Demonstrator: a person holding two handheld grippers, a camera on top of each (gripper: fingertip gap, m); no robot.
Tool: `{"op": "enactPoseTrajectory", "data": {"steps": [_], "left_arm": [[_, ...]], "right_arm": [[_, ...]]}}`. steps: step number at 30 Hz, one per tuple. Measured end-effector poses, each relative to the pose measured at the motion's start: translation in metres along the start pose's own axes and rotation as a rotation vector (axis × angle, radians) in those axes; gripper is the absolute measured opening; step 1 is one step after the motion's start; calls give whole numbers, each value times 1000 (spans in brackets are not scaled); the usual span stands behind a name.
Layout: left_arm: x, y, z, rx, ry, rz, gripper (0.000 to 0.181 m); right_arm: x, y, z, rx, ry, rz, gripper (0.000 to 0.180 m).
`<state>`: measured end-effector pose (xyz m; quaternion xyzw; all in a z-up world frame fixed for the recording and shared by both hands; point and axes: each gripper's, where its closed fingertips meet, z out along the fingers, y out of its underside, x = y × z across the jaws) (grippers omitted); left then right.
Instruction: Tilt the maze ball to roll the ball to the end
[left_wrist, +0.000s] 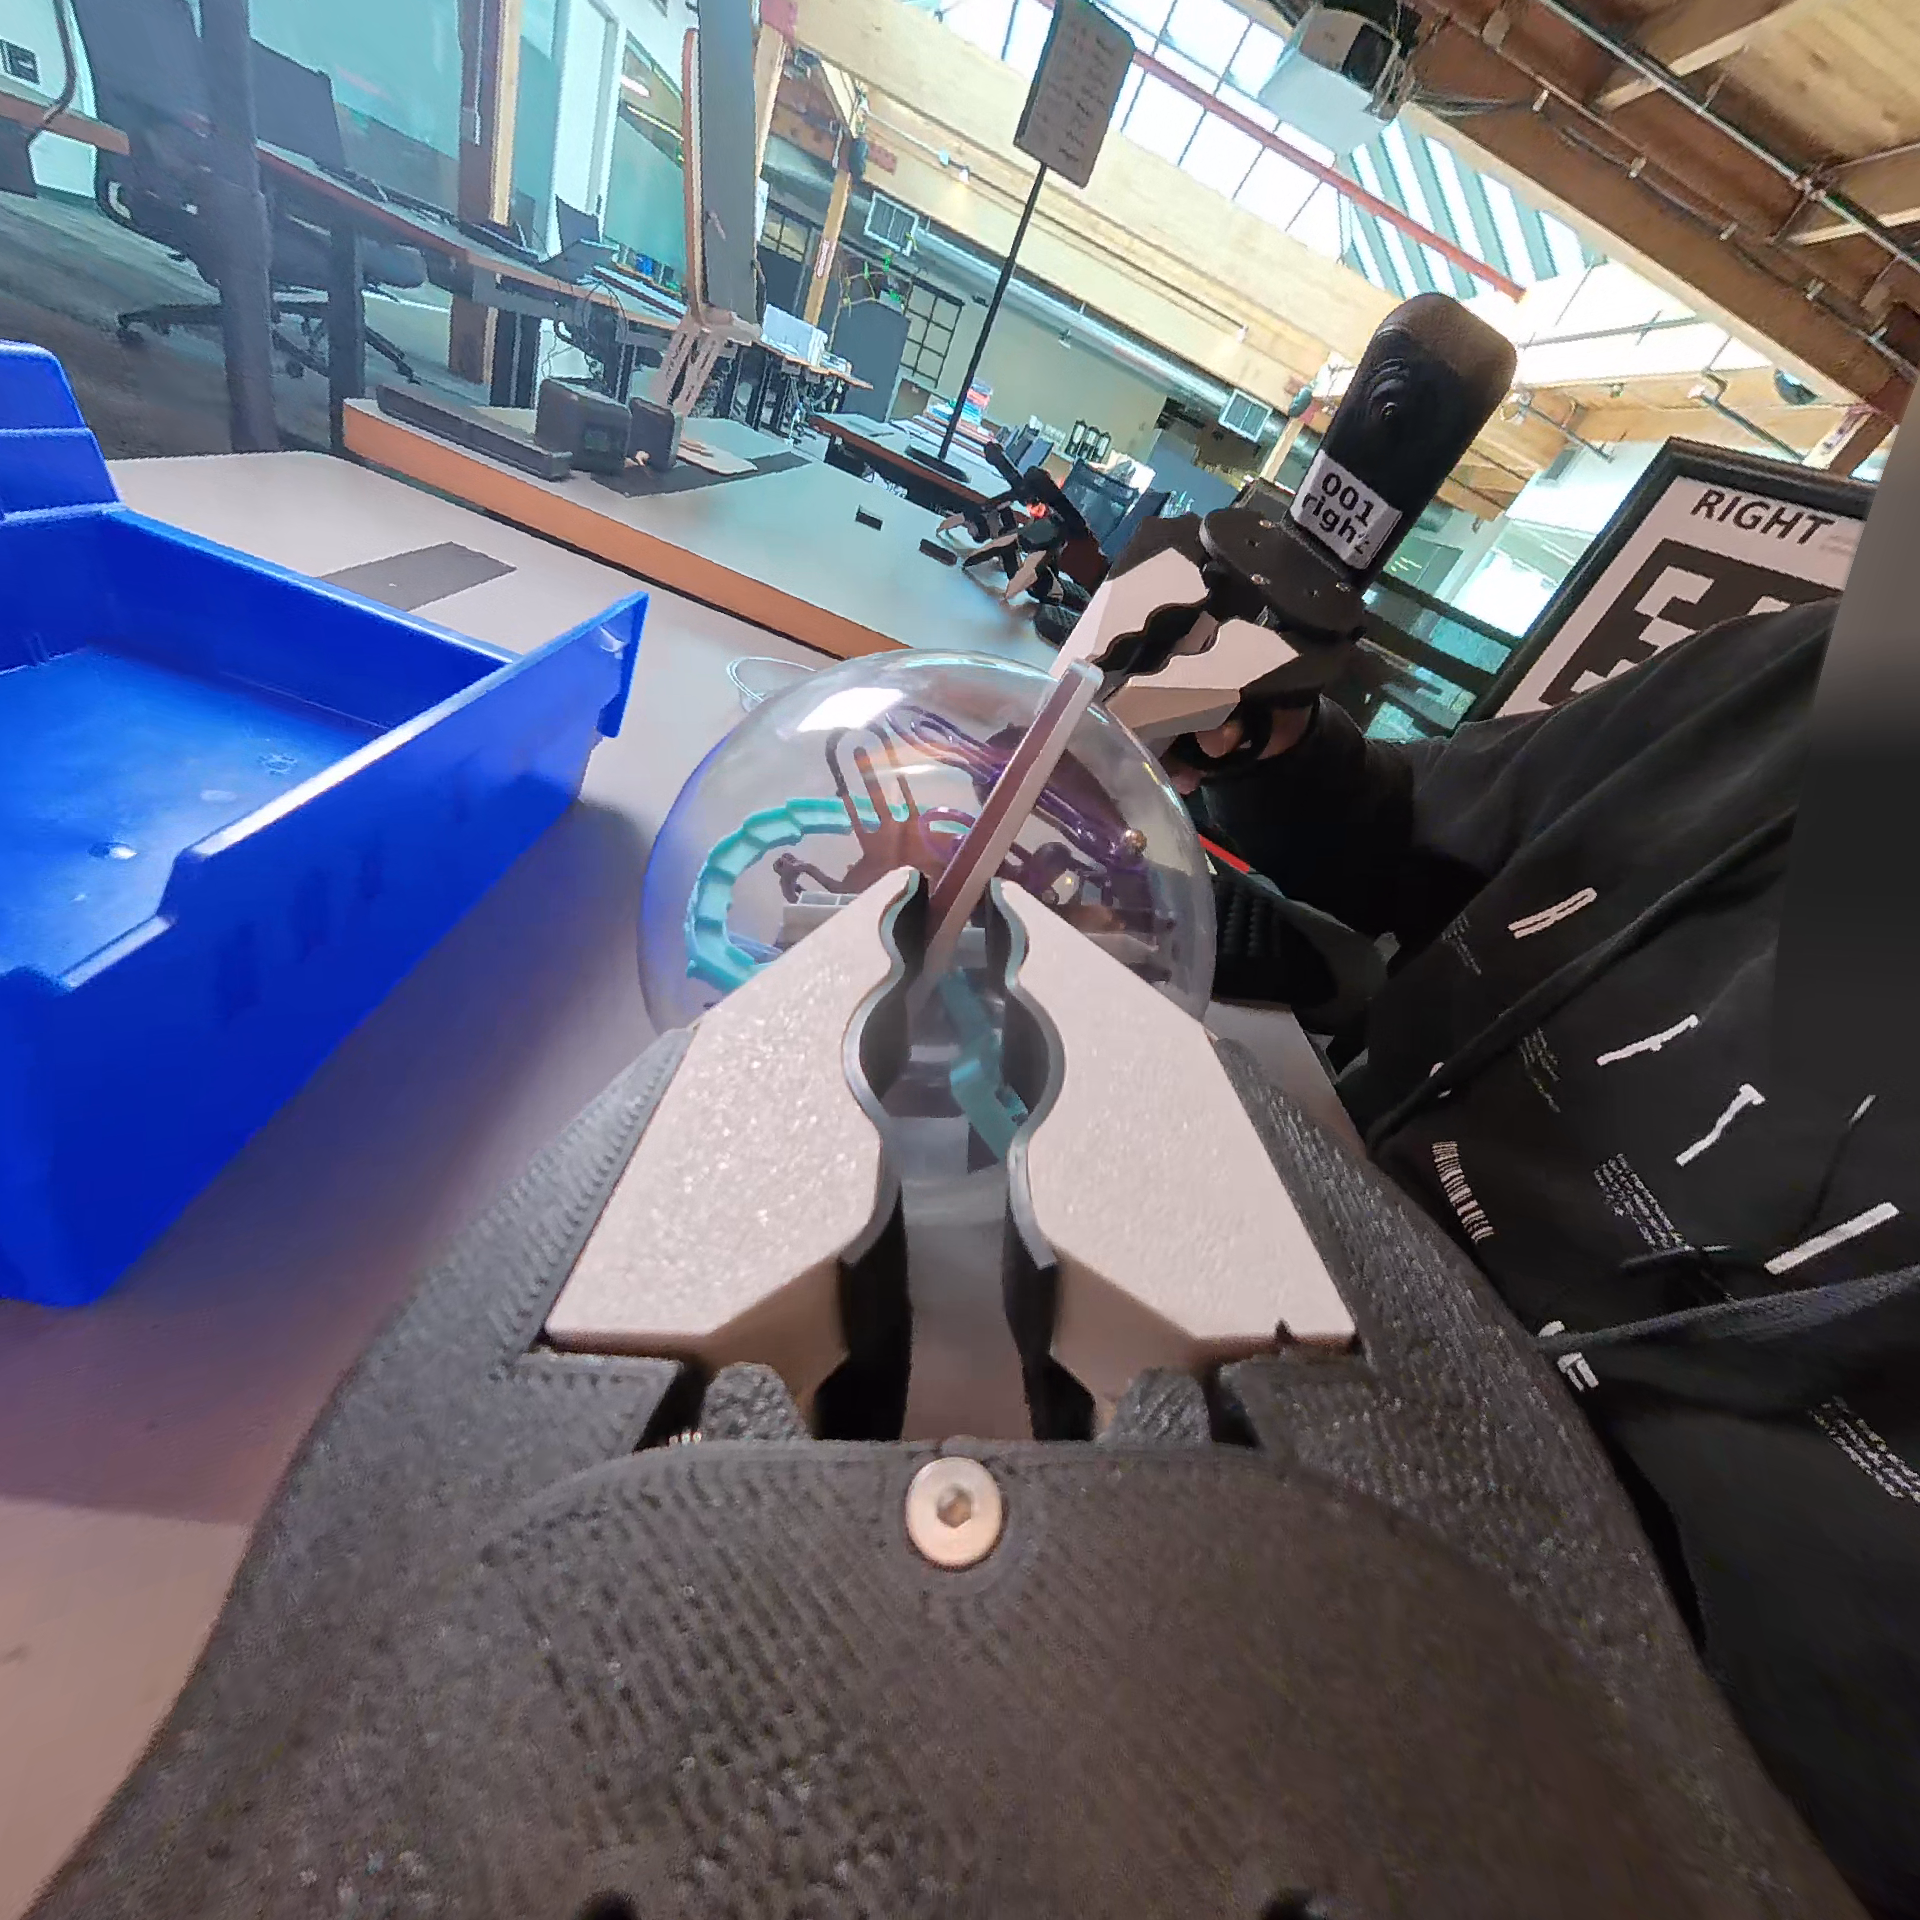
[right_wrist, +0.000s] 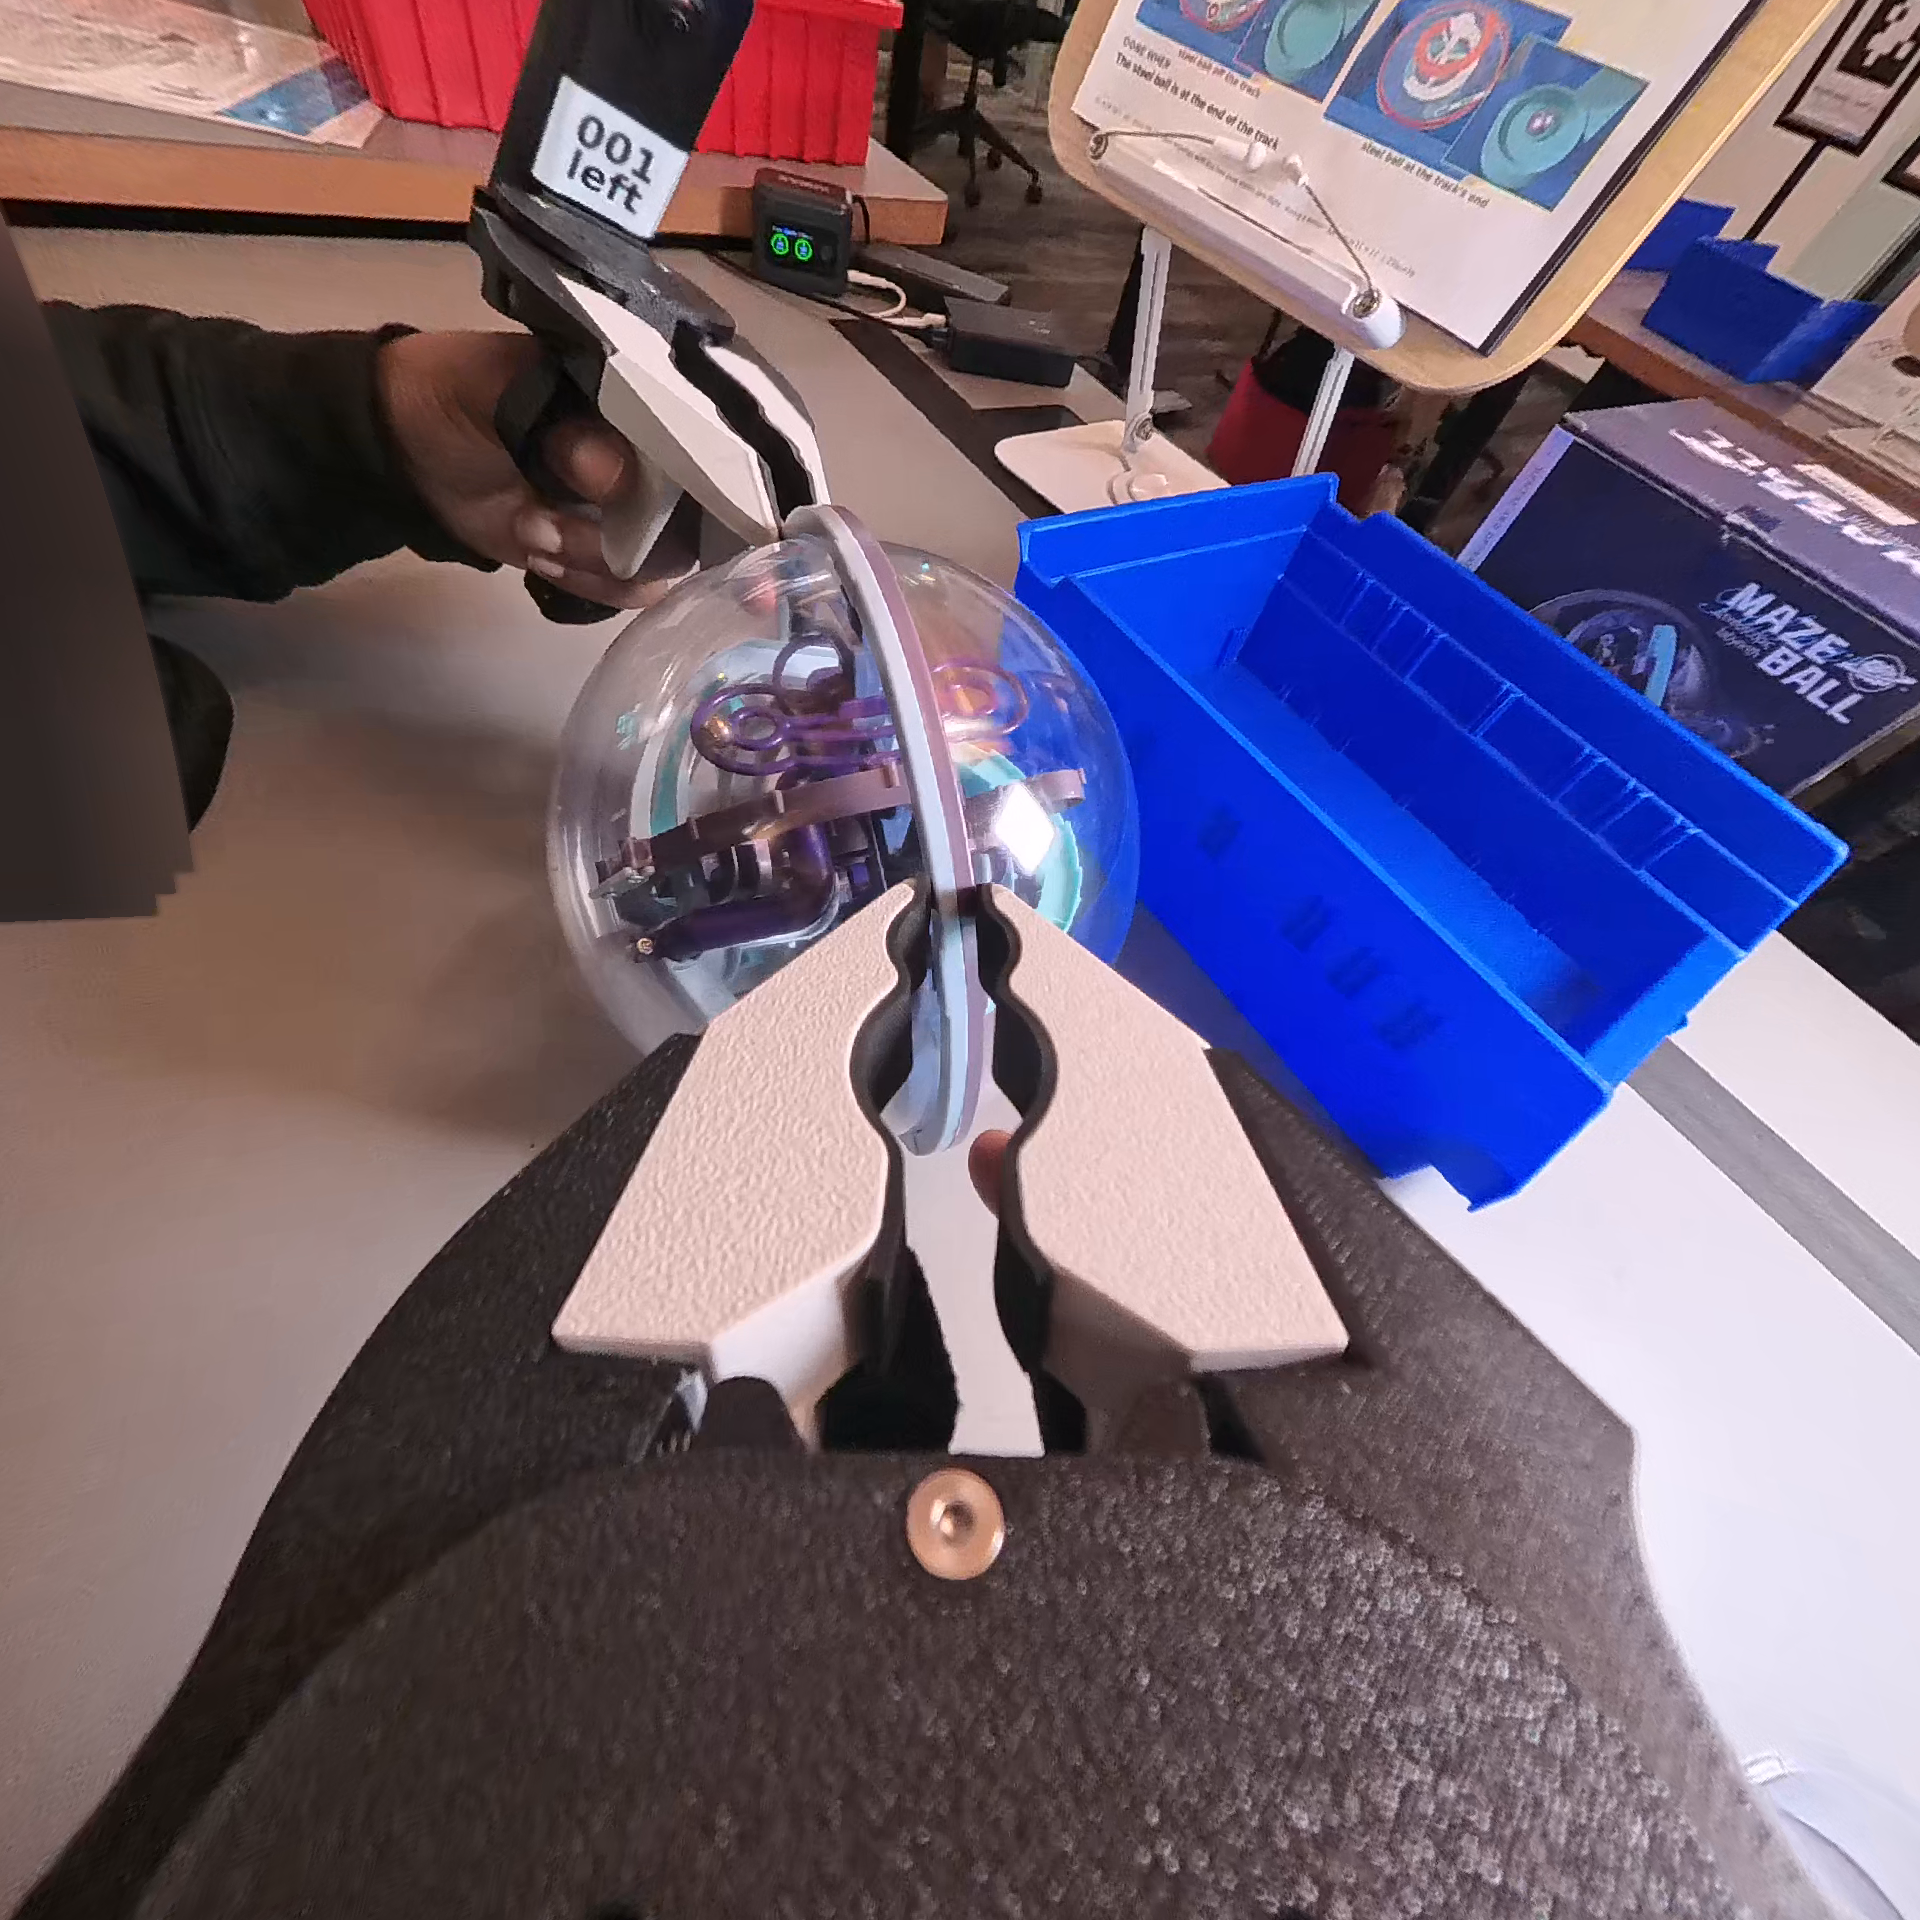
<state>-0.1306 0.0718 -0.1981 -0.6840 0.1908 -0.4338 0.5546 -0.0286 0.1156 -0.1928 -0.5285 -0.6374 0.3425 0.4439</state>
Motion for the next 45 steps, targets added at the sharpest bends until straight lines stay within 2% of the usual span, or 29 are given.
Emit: {"op": "enactPoseTrajectory", "data": {"steps": [28, 45], "left_arm": [[-14, -2, -6, 77, 5, -123, 10], [-25, -7, -1, 73, -49, -172, 10]], "right_arm": [[6, -7, 10, -25, -70, 27, 6], [21, -4, 14, 1, -97, 82, 6]]}}
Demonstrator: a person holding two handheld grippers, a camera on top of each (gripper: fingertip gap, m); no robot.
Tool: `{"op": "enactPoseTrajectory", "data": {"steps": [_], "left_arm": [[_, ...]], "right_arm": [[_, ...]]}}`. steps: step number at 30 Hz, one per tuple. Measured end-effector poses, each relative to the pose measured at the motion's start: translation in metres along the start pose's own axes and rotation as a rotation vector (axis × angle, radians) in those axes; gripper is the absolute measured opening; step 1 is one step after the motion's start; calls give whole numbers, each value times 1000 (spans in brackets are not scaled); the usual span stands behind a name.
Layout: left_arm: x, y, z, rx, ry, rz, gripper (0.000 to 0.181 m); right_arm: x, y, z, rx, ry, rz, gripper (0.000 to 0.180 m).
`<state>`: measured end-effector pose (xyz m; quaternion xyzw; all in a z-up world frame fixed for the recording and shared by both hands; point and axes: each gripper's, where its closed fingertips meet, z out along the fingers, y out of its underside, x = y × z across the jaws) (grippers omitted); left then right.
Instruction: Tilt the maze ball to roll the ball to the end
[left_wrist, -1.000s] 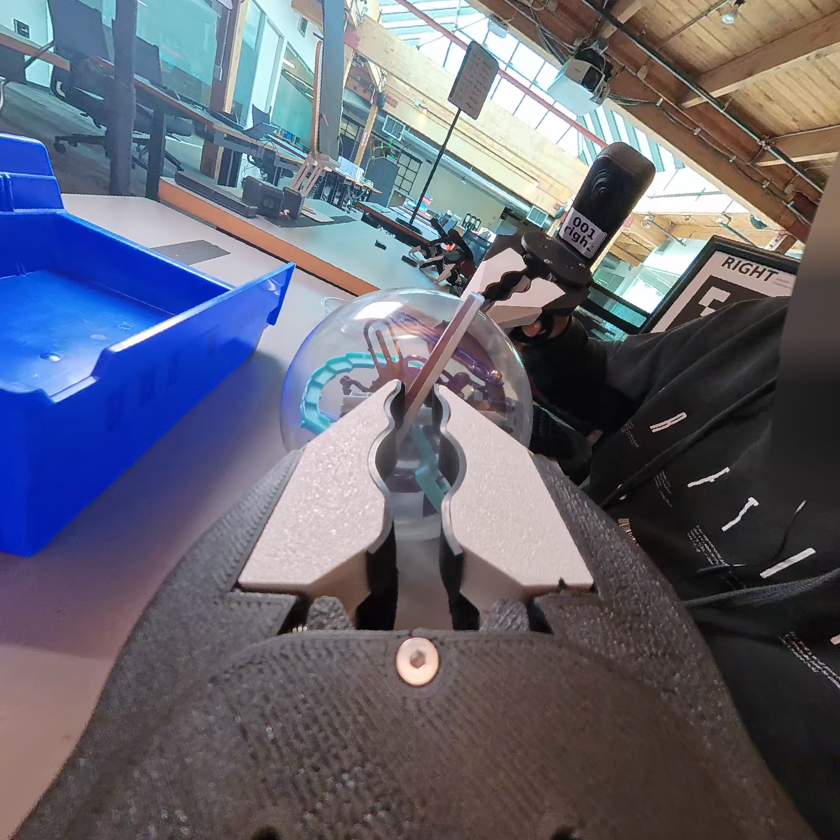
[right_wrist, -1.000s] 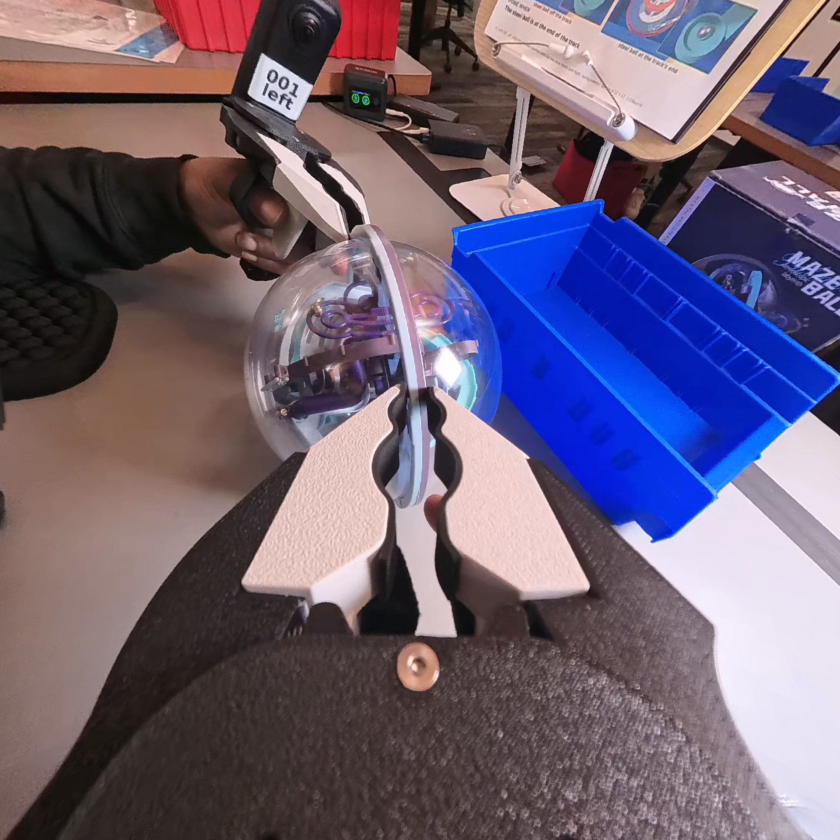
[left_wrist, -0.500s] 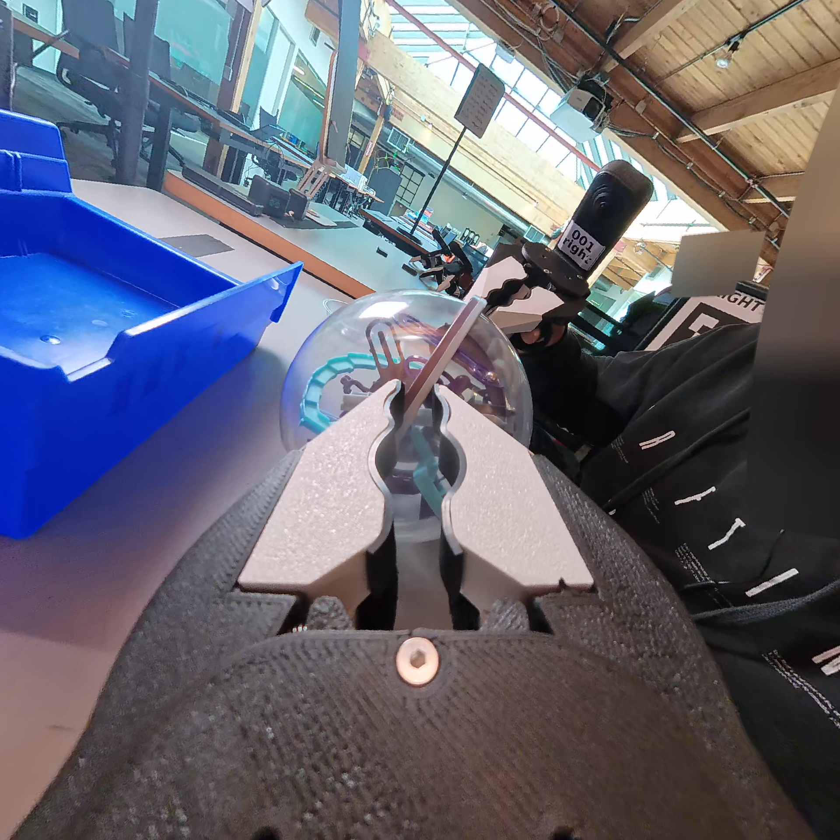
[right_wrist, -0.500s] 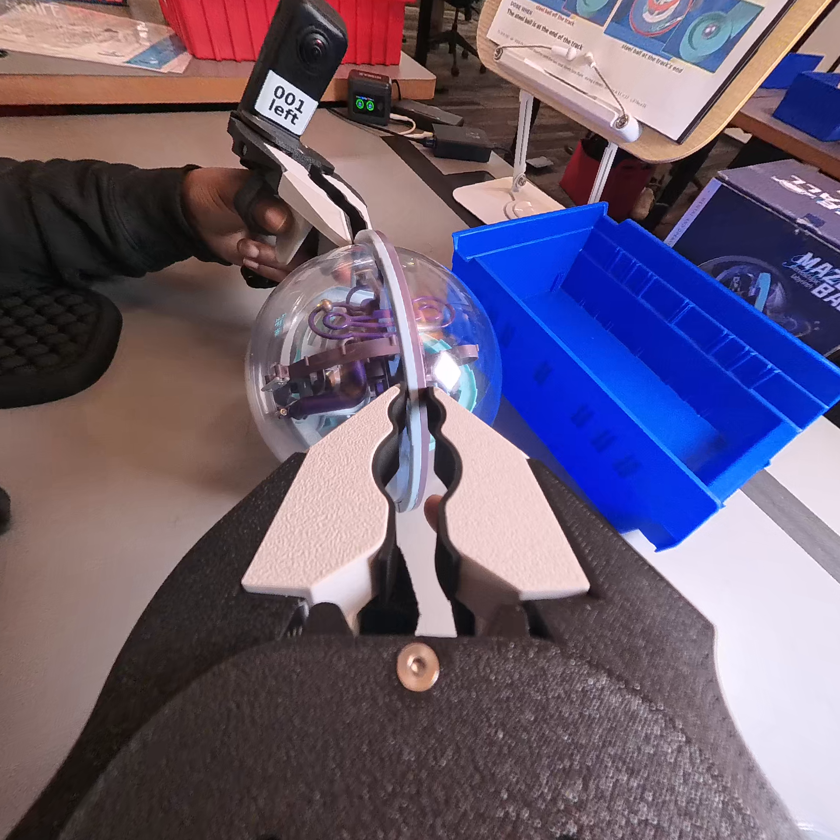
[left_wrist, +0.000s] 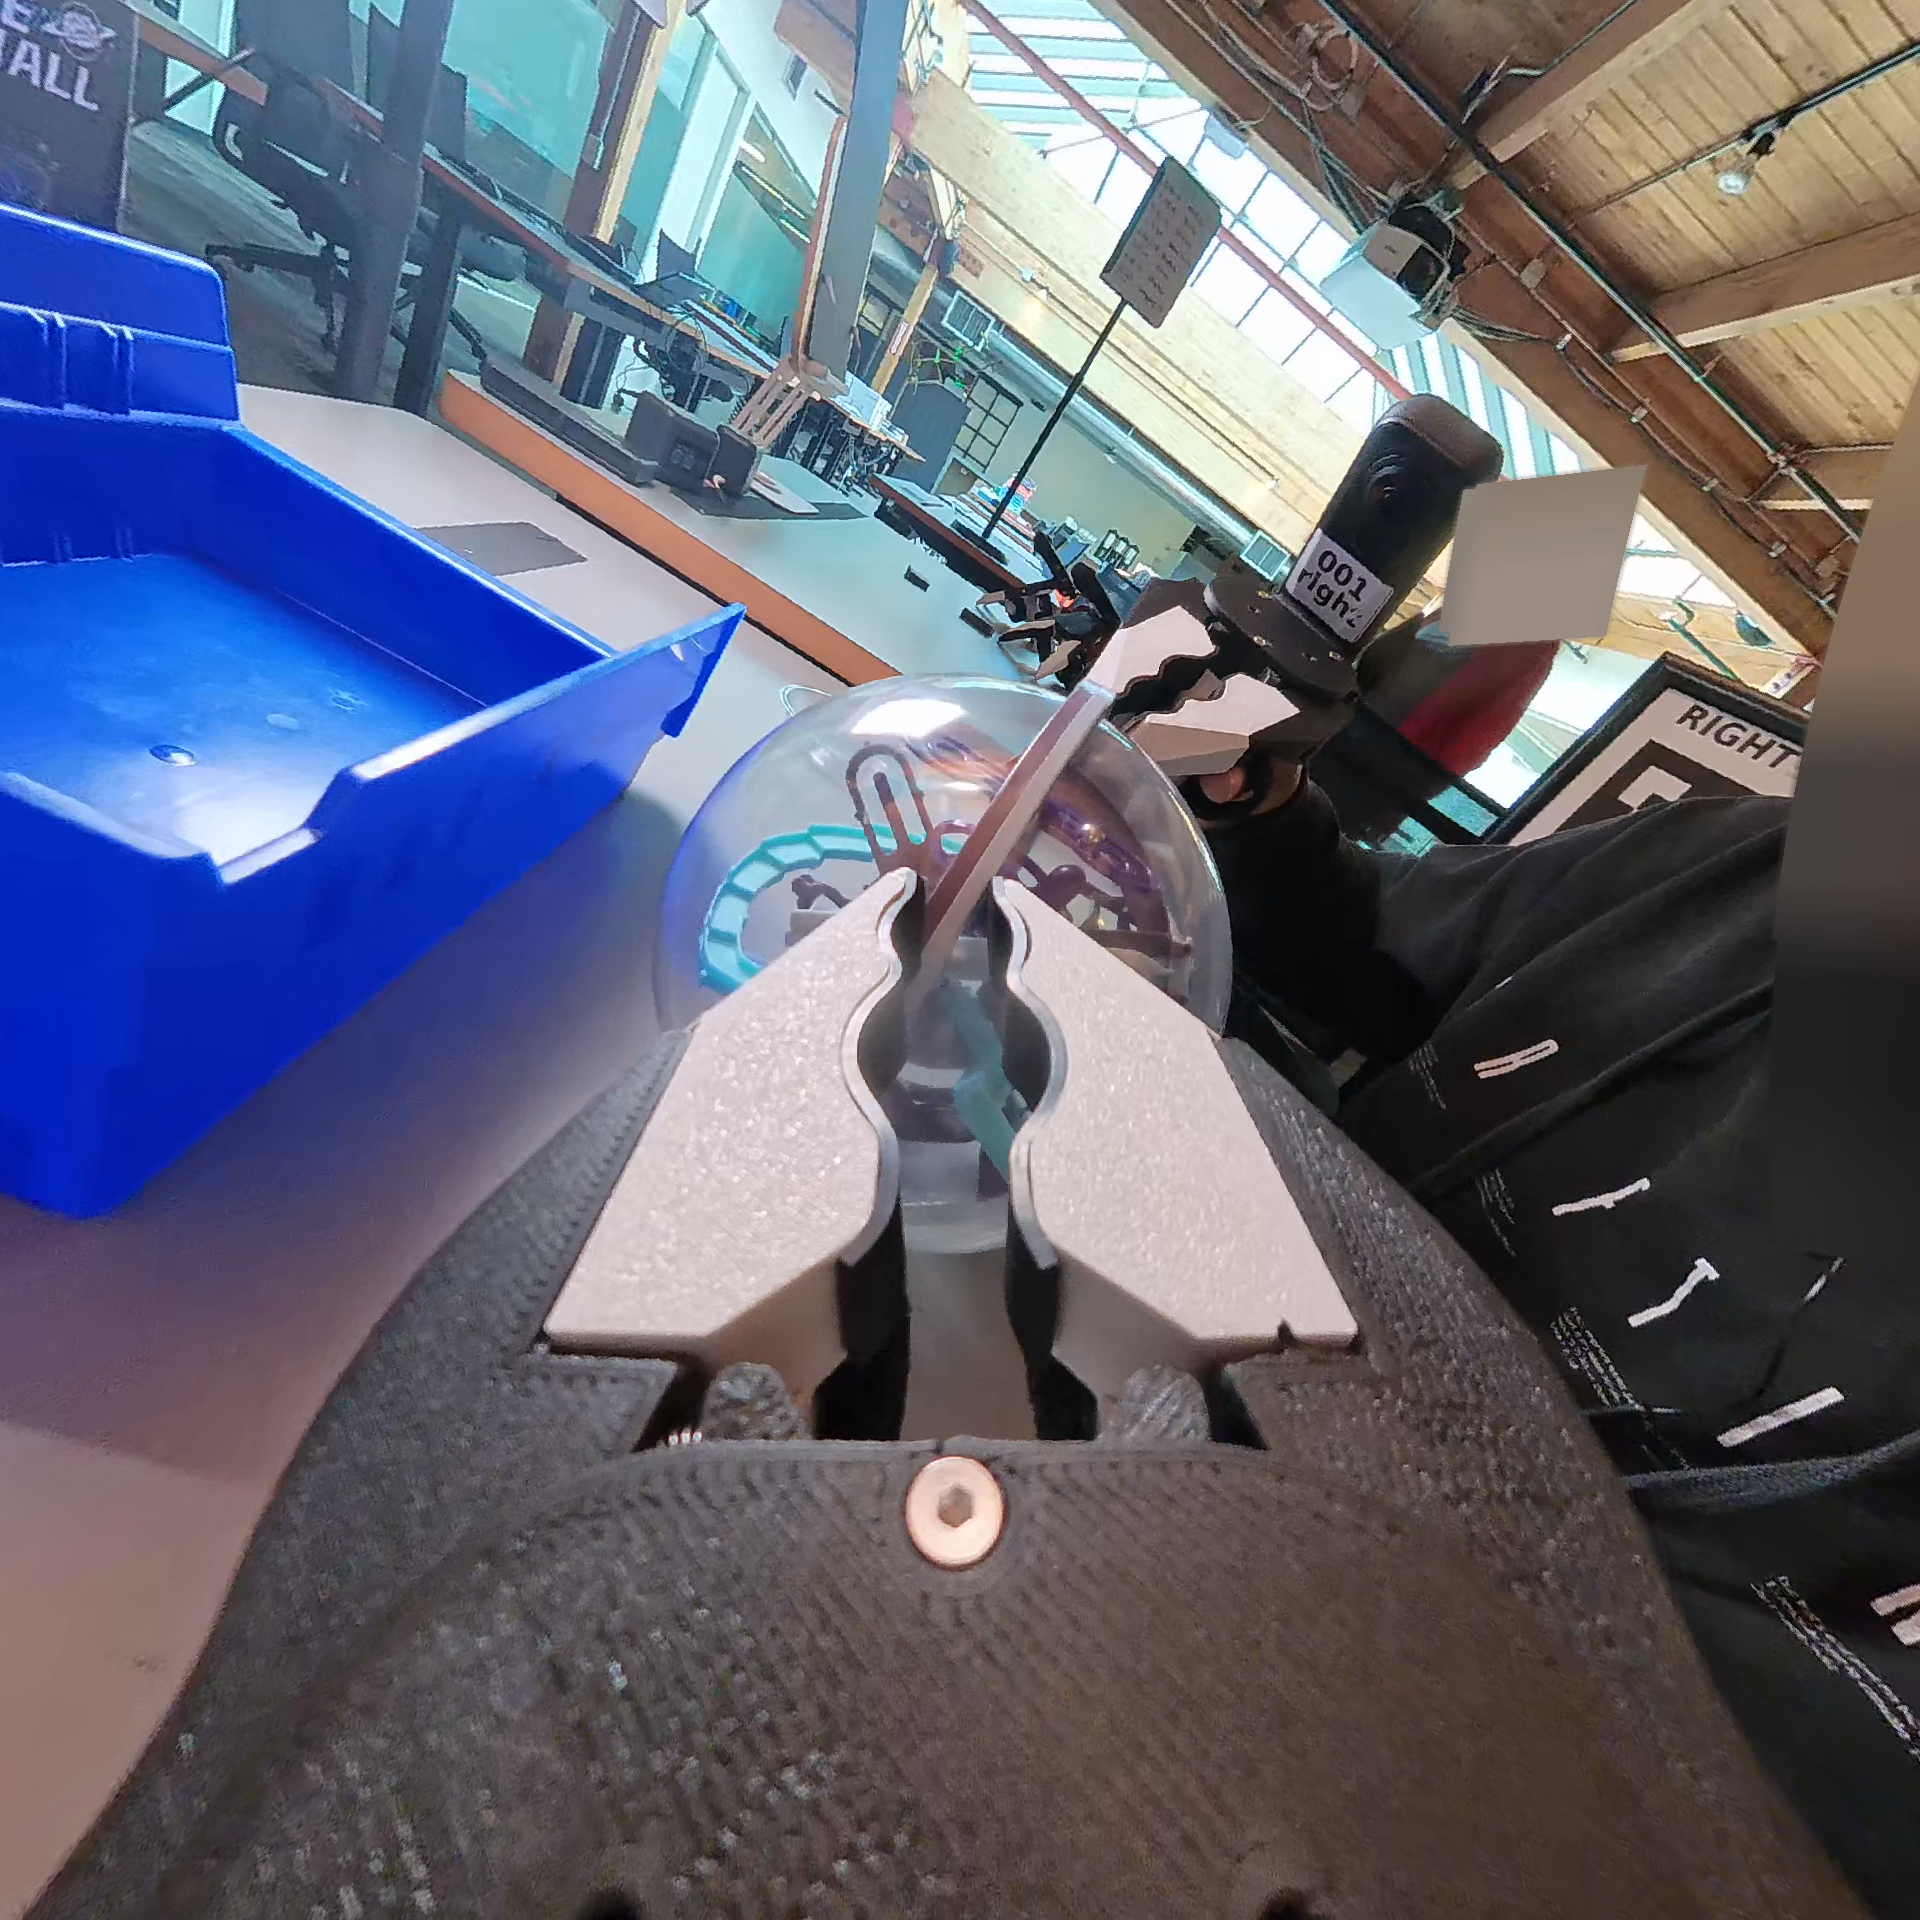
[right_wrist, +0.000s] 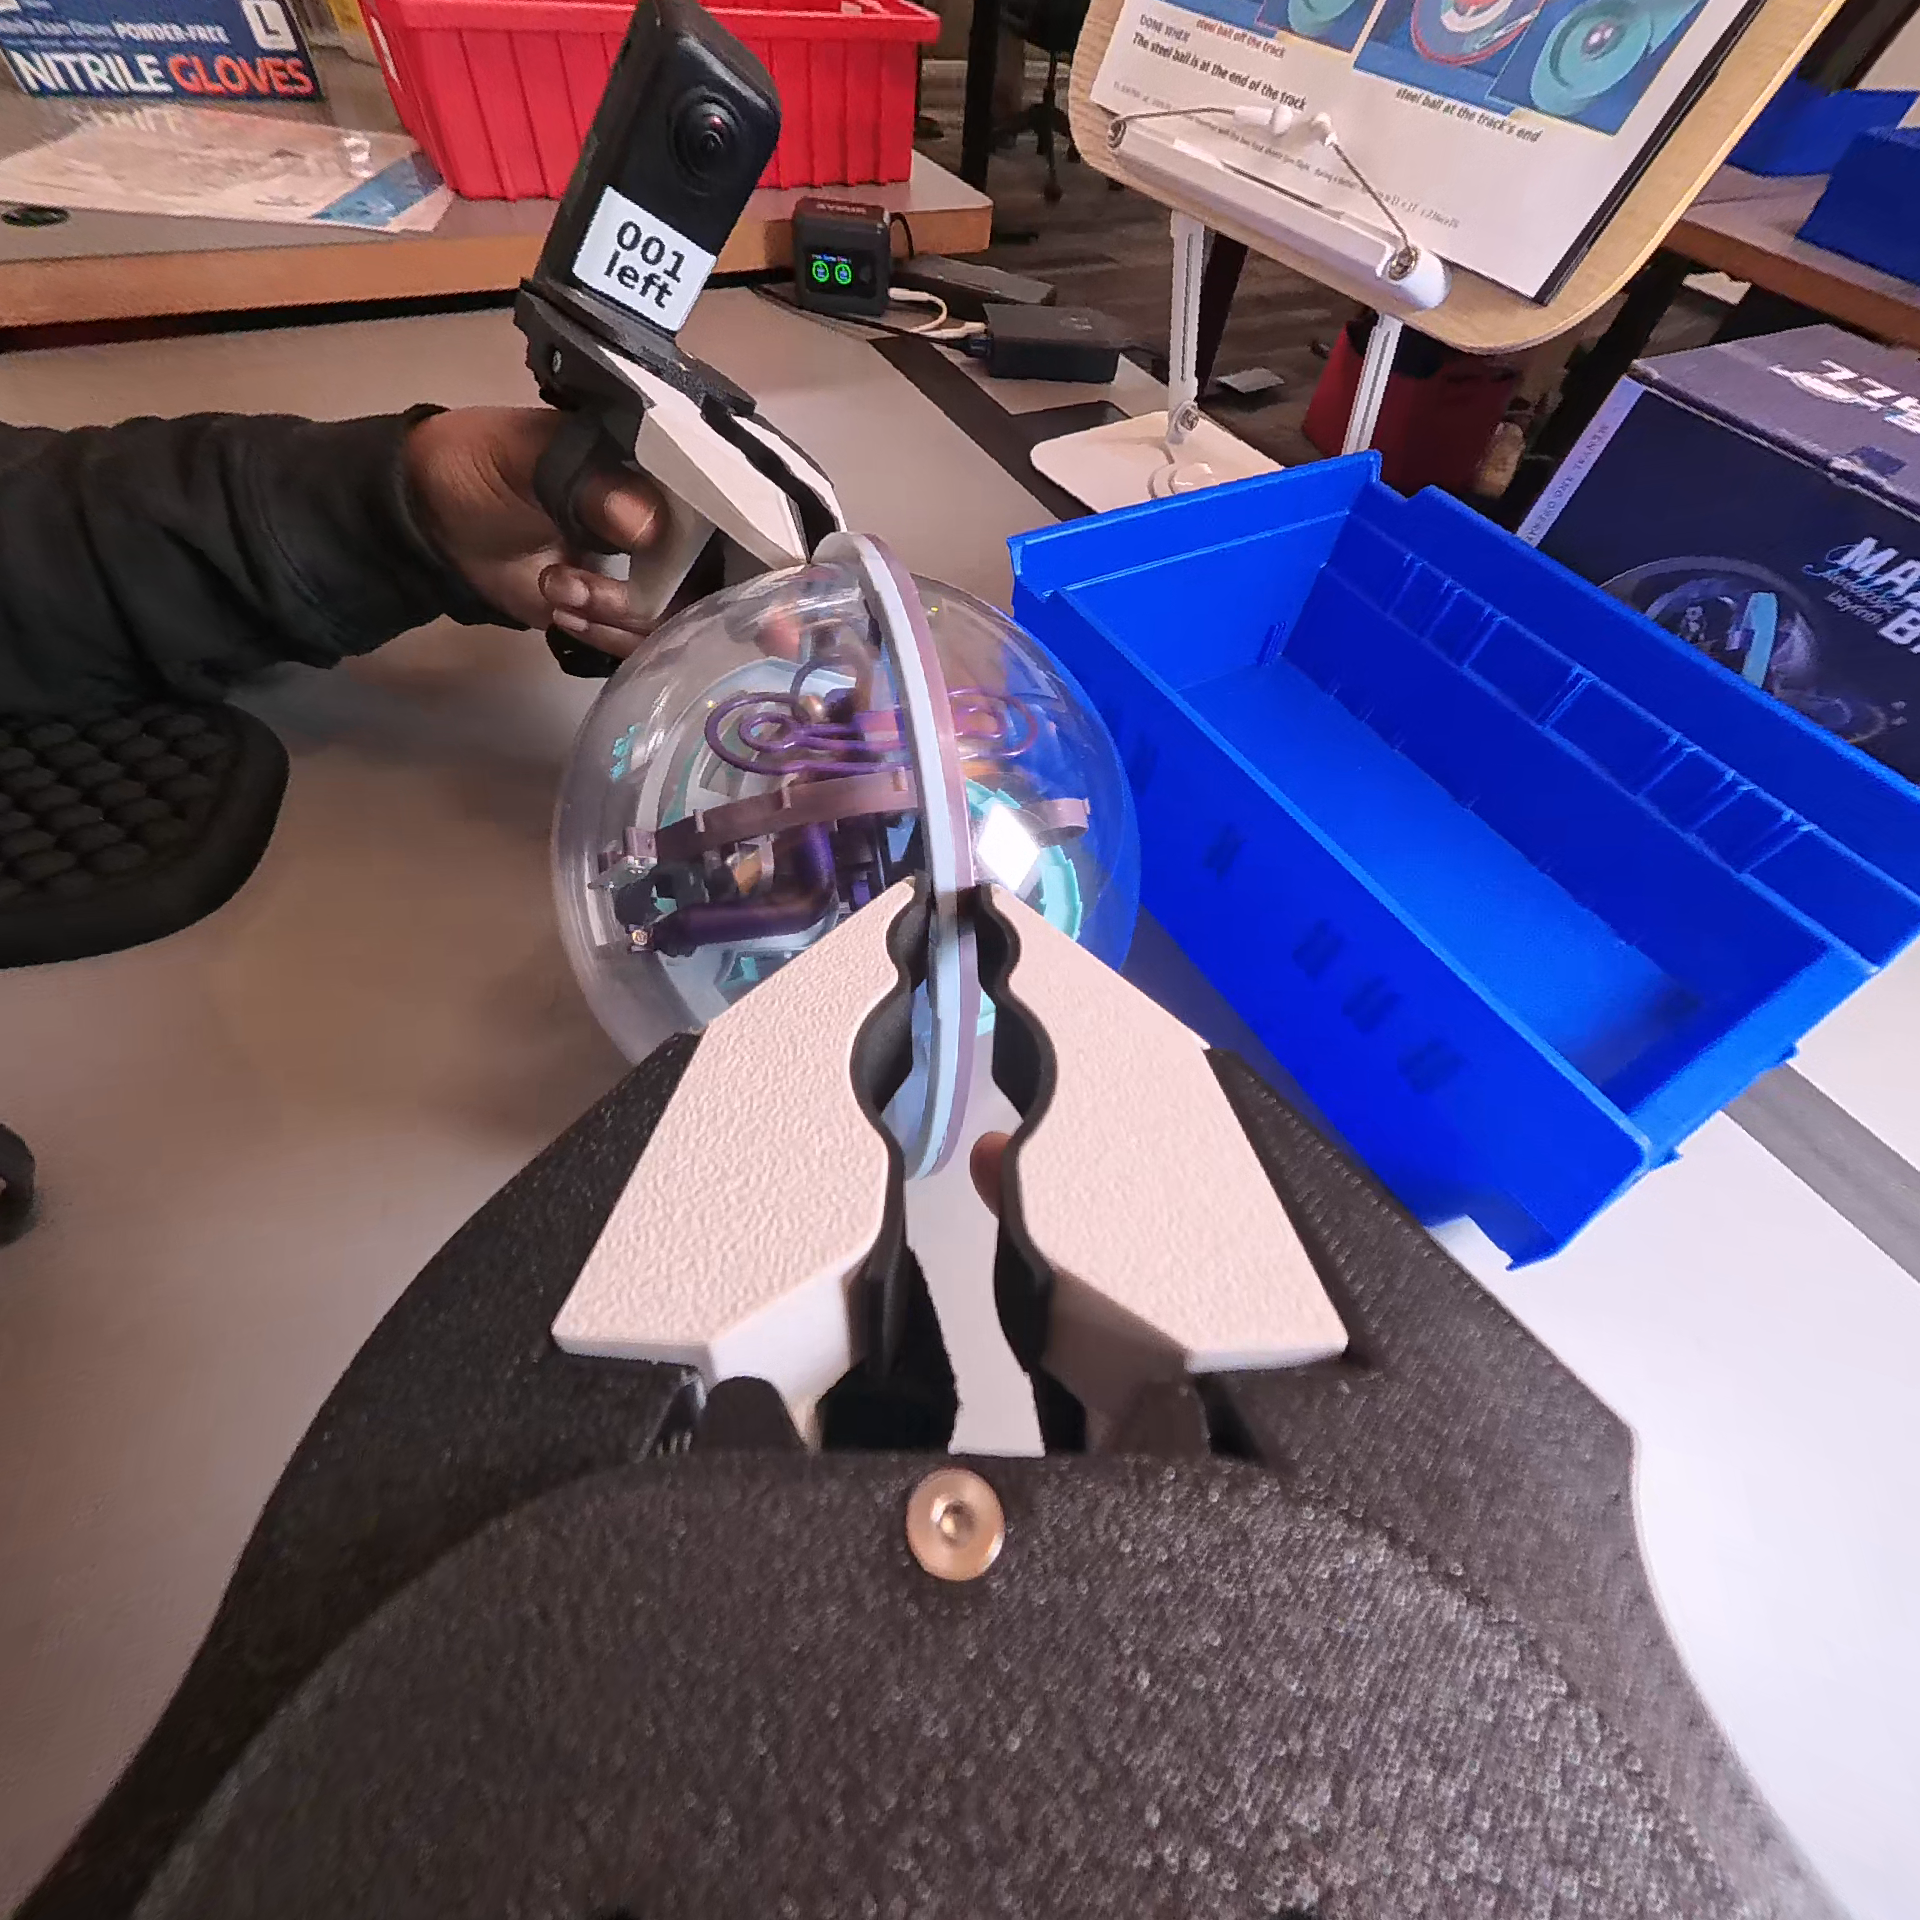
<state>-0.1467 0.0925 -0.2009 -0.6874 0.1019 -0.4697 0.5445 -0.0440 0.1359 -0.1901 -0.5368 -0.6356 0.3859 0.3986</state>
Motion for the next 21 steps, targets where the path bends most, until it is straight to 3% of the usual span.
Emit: {"op": "enactPoseTrajectory", "data": {"steps": [11, 21], "left_arm": [[-7, -4, 5, -1, -4, -28, 10], [-18, 3, 7, 7, 1, -54, 7]], "right_arm": [[10, 2, 2, -10, -22, 21, 6], [20, 14, 8, 13, -128, 178, 5]]}}
